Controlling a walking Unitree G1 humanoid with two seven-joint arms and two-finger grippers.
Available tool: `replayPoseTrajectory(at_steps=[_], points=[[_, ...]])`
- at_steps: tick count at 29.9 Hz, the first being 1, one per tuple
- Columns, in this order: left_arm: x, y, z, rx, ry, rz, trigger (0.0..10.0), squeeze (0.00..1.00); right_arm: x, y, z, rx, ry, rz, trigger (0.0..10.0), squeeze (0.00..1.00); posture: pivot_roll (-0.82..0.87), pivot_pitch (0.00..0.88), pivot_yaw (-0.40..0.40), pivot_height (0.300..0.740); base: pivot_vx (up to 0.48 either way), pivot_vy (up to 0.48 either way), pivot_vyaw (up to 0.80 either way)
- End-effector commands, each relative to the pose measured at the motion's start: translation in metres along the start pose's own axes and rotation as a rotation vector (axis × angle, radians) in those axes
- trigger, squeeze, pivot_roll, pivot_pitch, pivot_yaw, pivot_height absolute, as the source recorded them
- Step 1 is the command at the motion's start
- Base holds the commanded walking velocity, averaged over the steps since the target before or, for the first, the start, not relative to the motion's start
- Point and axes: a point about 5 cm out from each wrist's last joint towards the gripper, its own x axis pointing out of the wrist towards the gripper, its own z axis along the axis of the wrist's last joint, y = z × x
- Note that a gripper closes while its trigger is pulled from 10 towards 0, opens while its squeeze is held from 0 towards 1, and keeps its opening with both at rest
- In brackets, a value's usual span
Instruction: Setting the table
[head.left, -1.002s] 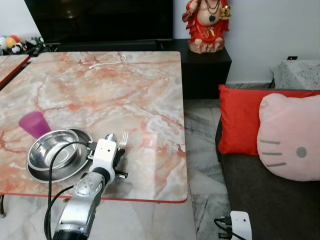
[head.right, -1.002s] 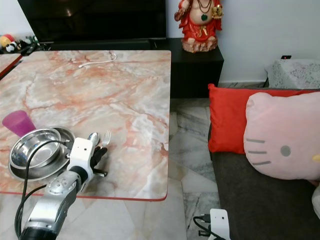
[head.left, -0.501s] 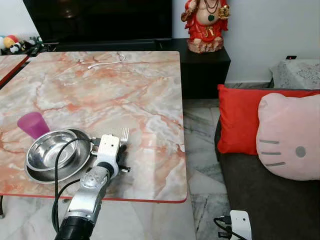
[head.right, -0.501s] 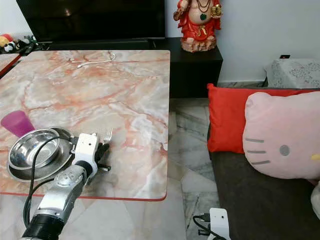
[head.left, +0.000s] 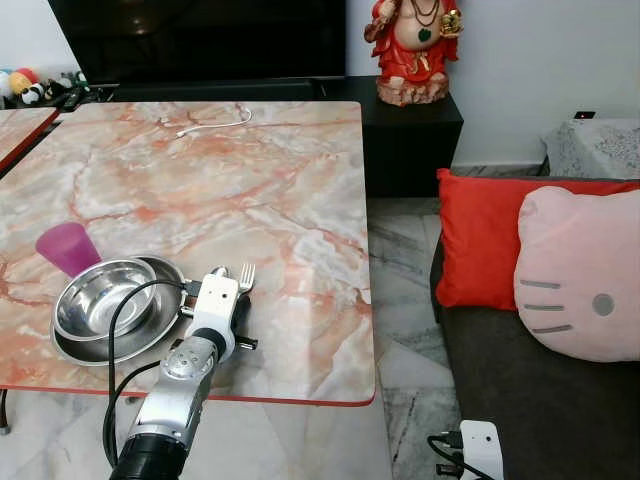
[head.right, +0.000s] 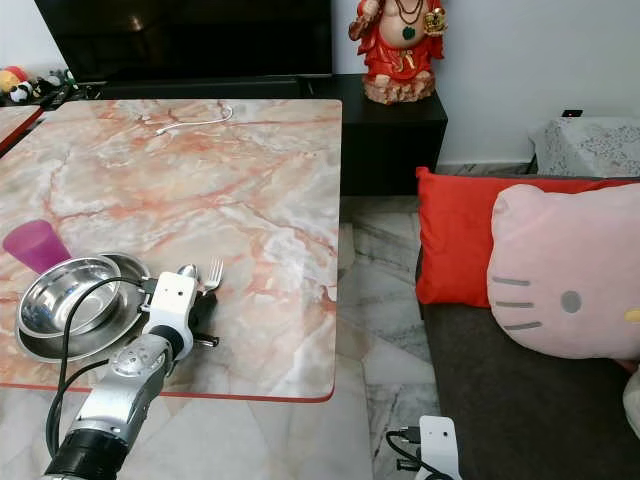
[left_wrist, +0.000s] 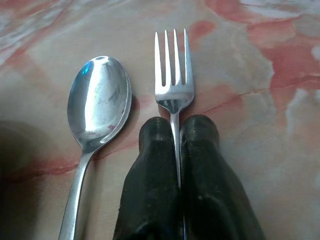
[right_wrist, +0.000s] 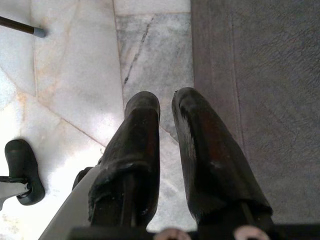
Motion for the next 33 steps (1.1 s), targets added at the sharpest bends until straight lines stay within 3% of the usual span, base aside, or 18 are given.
replayPoseTrajectory(at_steps=[1, 14, 15, 16, 17, 22, 23, 25, 29, 33], points=[[0.001, 0.004, 0.002, 0.006, 0.000, 0.005, 10.0, 0.51, 0.000, 0.001, 0.000, 0.000, -0.003, 0.002, 10.0, 0.00, -0.05, 0.059, 0.032, 0.732, 0.000, 0.000, 0.00], [-0.003, 0.006, 0.004, 0.023, -0.016, 0.015, 10.0, 0.47, 0.000, 0.000, 0.000, 0.000, 0.001, 0.001, 10.0, 0.00, -0.05, 0.056, 0.031, 0.732, 0.000, 0.000, 0.00], [-0.005, 0.006, 0.013, 0.036, -0.057, 0.017, 10.0, 0.14, 0.000, -0.001, -0.001, 0.000, 0.002, 0.001, 10.0, 0.00, -0.05, 0.056, 0.032, 0.732, 0.000, 0.000, 0.00], [-0.007, 0.006, 0.018, 0.043, -0.083, 0.019, 10.0, 0.14, 0.000, -0.001, -0.001, 0.000, 0.003, 0.000, 10.0, 0.00, -0.05, 0.055, 0.032, 0.732, 0.000, 0.000, 0.00], [-0.008, 0.007, 0.021, 0.041, -0.101, 0.021, 10.0, 0.00, 0.000, -0.001, -0.001, 0.000, 0.003, 0.000, 10.0, 0.00, -0.05, 0.055, 0.032, 0.732, 0.000, 0.000, 0.00], [-0.024, 0.015, 0.046, -0.009, -0.295, 0.080, 10.0, 0.00, 0.000, -0.001, -0.002, -0.002, 0.005, 0.002, 10.0, 0.00, -0.04, 0.054, 0.031, 0.732, 0.000, 0.000, 0.00], [-0.024, 0.015, 0.046, -0.009, -0.295, 0.080, 10.0, 0.00, 0.000, -0.001, -0.002, -0.002, 0.005, 0.002, 10.0, 0.00, -0.04, 0.054, 0.031, 0.732, 0.000, 0.000, 0.00], [-0.033, 0.022, 0.053, -0.011, -0.373, 0.144, 10.0, 0.00, 0.000, -0.001, -0.002, -0.003, 0.006, 0.003, 10.0, 0.00, -0.04, 0.055, 0.030, 0.732, 0.000, 0.000, 0.00], [-0.048, 0.033, 0.049, 0.034, -0.423, 0.242, 10.0, 0.00, 0.000, 0.000, -0.002, -0.006, 0.006, 0.005, 10.0, 0.00, -0.05, 0.051, 0.032, 0.732, 0.000, 0.000, 0.00], [-0.060, 0.041, 0.039, 0.045, -0.408, 0.321, 10.0, 0.00, -0.001, -0.002, -0.003, -0.009, 0.011, 0.005, 10.0, 0.00, -0.05, 0.047, 0.031, 0.732, 0.000, 0.000, 0.00]])
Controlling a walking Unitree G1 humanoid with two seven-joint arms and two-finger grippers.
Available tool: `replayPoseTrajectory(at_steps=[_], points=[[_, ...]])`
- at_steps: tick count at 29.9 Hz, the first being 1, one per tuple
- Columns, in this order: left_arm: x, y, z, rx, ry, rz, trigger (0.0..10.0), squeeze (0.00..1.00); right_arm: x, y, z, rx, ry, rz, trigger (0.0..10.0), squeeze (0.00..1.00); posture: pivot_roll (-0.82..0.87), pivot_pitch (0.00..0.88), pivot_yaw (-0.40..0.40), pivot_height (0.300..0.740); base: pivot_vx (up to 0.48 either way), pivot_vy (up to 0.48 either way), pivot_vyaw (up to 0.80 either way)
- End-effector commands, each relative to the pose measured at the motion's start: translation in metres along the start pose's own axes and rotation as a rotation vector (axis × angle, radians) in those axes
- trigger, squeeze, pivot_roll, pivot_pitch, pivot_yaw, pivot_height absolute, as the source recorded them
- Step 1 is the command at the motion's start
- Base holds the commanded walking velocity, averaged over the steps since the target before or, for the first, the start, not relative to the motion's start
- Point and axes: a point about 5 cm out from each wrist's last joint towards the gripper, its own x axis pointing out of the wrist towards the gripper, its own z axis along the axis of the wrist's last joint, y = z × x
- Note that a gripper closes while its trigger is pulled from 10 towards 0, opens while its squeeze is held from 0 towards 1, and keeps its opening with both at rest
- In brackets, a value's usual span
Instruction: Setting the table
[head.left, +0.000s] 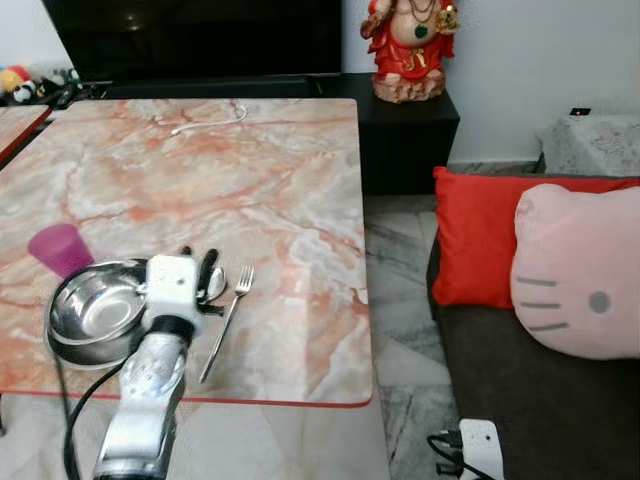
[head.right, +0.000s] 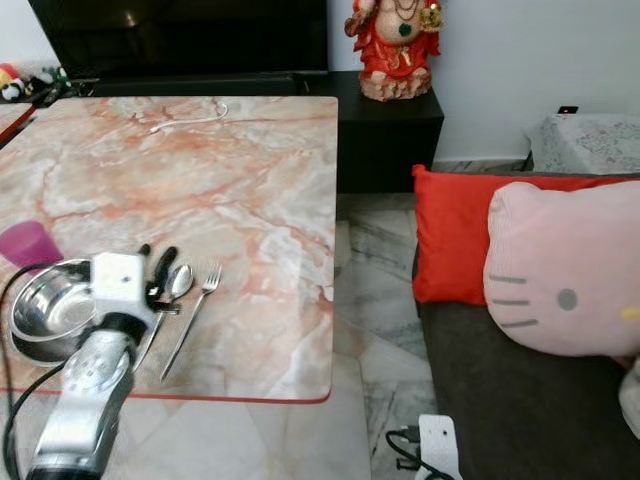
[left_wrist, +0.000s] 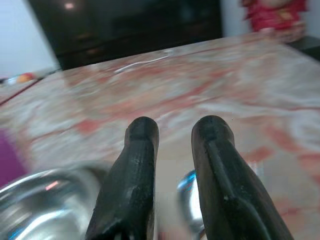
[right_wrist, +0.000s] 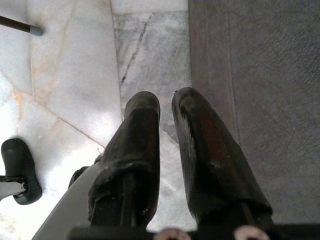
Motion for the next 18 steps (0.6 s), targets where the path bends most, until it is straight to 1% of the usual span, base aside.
replayPoseTrajectory(at_steps=[1, 3, 4, 12, 18], points=[[-0.0026, 0.0084, 0.0028, 0.043, -0.017, 0.048, 10.0, 0.00, -0.0009, -0.0001, -0.0046, -0.005, 0.015, 0.005, 10.0, 0.00, -0.05, 0.047, 0.031, 0.732, 0.000, 0.000, 0.00], [-0.0035, 0.0101, 0.0022, 0.046, -0.017, 0.064, 10.0, 0.00, -0.0011, -0.0004, -0.0055, -0.007, 0.018, 0.006, 10.0, 0.00, -0.05, 0.039, 0.033, 0.732, 0.000, 0.000, 0.00], [-0.0040, 0.0109, 0.0017, 0.034, -0.017, 0.072, 10.0, 0.00, -0.0013, -0.0006, -0.0065, -0.008, 0.021, 0.006, 10.0, 0.00, -0.05, 0.034, 0.034, 0.732, 0.000, 0.480, 0.00], [-0.0020, 0.0082, 0.0016, 0.040, -0.024, 0.076, 10.0, 0.00, -0.0017, 0.0005, -0.0082, -0.014, 0.029, 0.012, 10.0, 0.00, -0.05, 0.002, 0.039, 0.732, 0.000, 0.480, 0.00], [-0.0018, 0.0071, 0.0008, 0.032, -0.024, 0.076, 10.0, 0.00, -0.0017, 0.0025, -0.0084, -0.018, 0.032, 0.019, 10.0, 0.00, -0.05, 0.000, 0.041, 0.732, 0.000, 0.480, 0.00]])
